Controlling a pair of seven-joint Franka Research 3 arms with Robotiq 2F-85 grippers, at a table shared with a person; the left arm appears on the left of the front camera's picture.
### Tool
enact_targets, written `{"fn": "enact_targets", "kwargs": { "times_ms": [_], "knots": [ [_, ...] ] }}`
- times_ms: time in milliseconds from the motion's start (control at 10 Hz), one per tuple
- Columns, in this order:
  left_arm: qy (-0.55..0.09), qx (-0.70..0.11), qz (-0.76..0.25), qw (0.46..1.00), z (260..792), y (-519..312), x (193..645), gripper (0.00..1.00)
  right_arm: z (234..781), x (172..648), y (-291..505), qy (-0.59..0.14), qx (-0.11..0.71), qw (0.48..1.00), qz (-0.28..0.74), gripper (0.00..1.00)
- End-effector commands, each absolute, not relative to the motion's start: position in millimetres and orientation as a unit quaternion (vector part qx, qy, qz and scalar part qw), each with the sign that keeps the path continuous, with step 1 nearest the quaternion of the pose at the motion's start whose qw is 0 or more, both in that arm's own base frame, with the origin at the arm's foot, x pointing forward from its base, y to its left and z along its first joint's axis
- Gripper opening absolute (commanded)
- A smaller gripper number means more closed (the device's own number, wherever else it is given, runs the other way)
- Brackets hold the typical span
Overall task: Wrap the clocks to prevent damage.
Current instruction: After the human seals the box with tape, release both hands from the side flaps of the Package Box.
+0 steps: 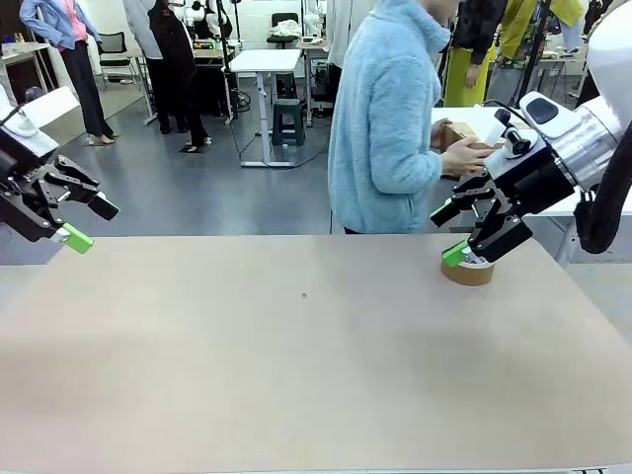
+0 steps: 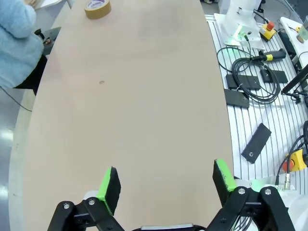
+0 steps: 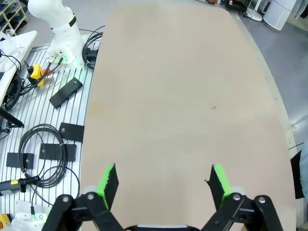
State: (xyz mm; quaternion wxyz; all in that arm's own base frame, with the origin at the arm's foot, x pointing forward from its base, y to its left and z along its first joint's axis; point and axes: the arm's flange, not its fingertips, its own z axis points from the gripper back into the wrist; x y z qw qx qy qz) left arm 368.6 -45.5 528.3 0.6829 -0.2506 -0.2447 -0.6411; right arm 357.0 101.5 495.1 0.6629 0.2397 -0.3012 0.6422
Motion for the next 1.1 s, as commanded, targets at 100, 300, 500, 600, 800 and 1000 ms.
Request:
{"fn": "enact_targets", "kwargs": {
  "times_ms": [100,300,500,600,800,1000],
  "knots": [
    [-0.246,-0.264,-0.631,0.686,534.5,-49.3,368.3,1.00,494.7,359.3,108.0,-0.295,0.246,0.672,0.633,1.00],
    [-0.248,-0.230,-0.628,0.701,535.9,-53.0,365.0,1.00,493.6,357.2,103.2,-0.298,0.242,0.664,0.642,1.00],
    [-0.246,-0.250,-0.641,0.683,529.5,-46.1,368.5,1.00,493.6,357.2,103.2,-0.298,0.242,0.664,0.642,1.00],
    [-0.246,-0.250,-0.641,0.683,529.5,-46.1,368.5,1.00,493.6,357.2,103.2,-0.298,0.242,0.664,0.642,1.00],
    [-0.246,-0.250,-0.641,0.683,529.5,-46.1,368.5,1.00,493.6,357.2,103.2,-0.298,0.242,0.664,0.642,1.00],
    [-0.247,-0.248,-0.638,0.686,530.2,-45.9,368.5,1.00,494.4,357.1,103.7,-0.298,0.243,0.666,0.639,1.00]
  ]
}}
